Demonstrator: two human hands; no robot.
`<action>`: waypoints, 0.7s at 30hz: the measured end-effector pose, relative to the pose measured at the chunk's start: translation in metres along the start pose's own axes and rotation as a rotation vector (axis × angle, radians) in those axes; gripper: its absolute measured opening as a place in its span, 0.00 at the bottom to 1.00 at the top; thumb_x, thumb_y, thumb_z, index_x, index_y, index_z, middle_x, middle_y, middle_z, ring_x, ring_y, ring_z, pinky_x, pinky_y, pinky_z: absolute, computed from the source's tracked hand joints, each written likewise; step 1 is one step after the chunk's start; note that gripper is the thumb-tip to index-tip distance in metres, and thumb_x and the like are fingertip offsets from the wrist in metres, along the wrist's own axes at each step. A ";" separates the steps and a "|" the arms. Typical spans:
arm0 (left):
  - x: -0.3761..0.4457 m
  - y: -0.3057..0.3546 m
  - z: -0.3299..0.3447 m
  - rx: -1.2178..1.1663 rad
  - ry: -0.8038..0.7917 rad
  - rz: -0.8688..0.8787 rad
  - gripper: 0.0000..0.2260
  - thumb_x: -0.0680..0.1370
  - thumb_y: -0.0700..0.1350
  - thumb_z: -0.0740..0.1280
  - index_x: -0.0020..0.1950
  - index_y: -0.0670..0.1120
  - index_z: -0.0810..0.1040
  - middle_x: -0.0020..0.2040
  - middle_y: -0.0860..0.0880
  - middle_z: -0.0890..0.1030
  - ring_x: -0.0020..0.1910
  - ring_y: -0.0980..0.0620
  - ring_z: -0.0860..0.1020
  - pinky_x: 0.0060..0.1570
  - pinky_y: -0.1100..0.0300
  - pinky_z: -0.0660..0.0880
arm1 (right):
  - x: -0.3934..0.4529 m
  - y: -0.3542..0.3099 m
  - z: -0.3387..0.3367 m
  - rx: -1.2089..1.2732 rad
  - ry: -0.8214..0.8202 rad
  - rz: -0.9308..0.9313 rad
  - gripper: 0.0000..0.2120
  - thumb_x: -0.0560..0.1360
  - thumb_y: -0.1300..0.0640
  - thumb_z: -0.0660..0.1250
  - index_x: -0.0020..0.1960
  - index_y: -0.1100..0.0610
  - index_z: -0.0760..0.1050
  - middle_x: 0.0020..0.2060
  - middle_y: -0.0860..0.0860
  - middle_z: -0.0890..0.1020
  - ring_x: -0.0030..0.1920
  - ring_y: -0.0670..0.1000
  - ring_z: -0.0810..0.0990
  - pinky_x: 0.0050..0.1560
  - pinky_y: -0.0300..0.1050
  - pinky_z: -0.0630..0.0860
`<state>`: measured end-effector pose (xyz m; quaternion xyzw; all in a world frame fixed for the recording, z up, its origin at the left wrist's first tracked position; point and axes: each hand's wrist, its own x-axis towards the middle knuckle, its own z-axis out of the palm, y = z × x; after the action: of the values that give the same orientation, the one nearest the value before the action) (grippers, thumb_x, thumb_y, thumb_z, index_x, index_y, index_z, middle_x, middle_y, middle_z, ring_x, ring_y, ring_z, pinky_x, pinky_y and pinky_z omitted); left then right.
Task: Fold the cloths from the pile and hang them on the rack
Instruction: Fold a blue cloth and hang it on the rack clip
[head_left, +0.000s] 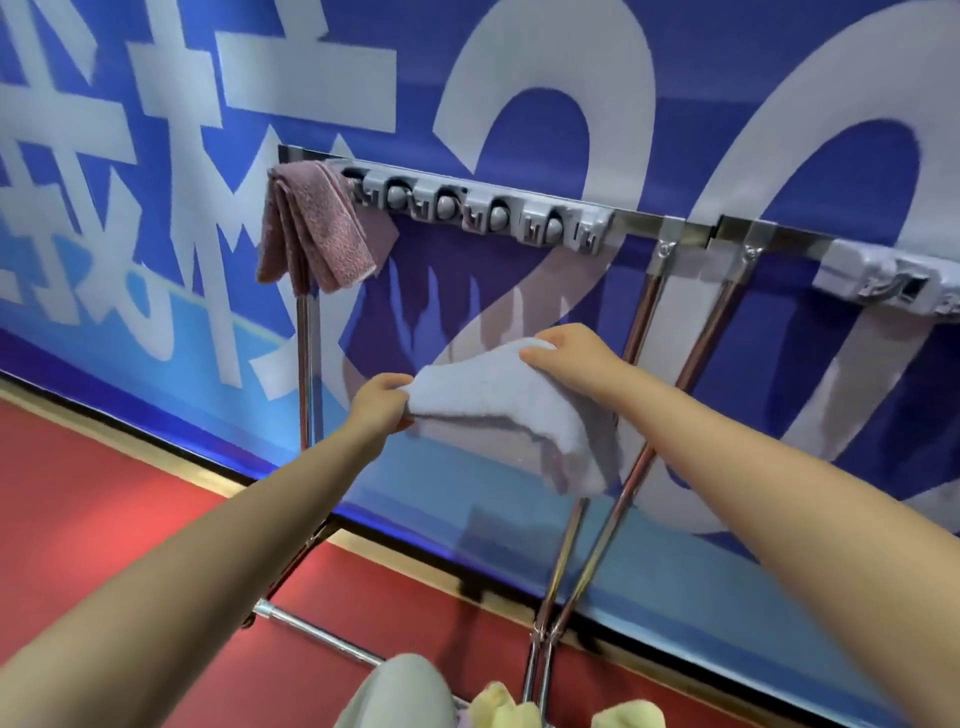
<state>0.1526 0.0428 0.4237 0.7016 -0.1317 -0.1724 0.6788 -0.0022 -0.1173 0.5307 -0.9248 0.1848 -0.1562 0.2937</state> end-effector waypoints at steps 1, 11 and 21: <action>0.008 0.005 -0.003 0.026 -0.028 -0.019 0.13 0.76 0.32 0.57 0.47 0.45 0.78 0.47 0.43 0.77 0.43 0.47 0.75 0.39 0.61 0.75 | 0.013 -0.012 -0.003 0.013 -0.005 0.003 0.12 0.76 0.56 0.64 0.38 0.63 0.76 0.34 0.52 0.77 0.36 0.50 0.73 0.36 0.43 0.68; 0.090 0.099 -0.044 -0.129 0.065 0.220 0.13 0.82 0.43 0.56 0.62 0.44 0.76 0.57 0.49 0.77 0.54 0.50 0.76 0.54 0.52 0.75 | 0.147 -0.120 -0.006 0.060 -0.044 -0.043 0.14 0.71 0.53 0.67 0.47 0.65 0.78 0.42 0.57 0.82 0.40 0.53 0.77 0.41 0.44 0.72; 0.158 0.137 -0.078 -0.079 0.167 0.296 0.10 0.84 0.47 0.55 0.50 0.44 0.73 0.47 0.47 0.74 0.45 0.49 0.73 0.47 0.56 0.68 | 0.239 -0.185 0.017 0.023 -0.154 -0.155 0.11 0.71 0.55 0.69 0.46 0.63 0.79 0.43 0.57 0.82 0.39 0.52 0.79 0.40 0.44 0.76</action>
<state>0.3356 0.0416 0.5518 0.6592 -0.1698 -0.0169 0.7324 0.2621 -0.0725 0.6714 -0.9421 0.0877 -0.1092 0.3046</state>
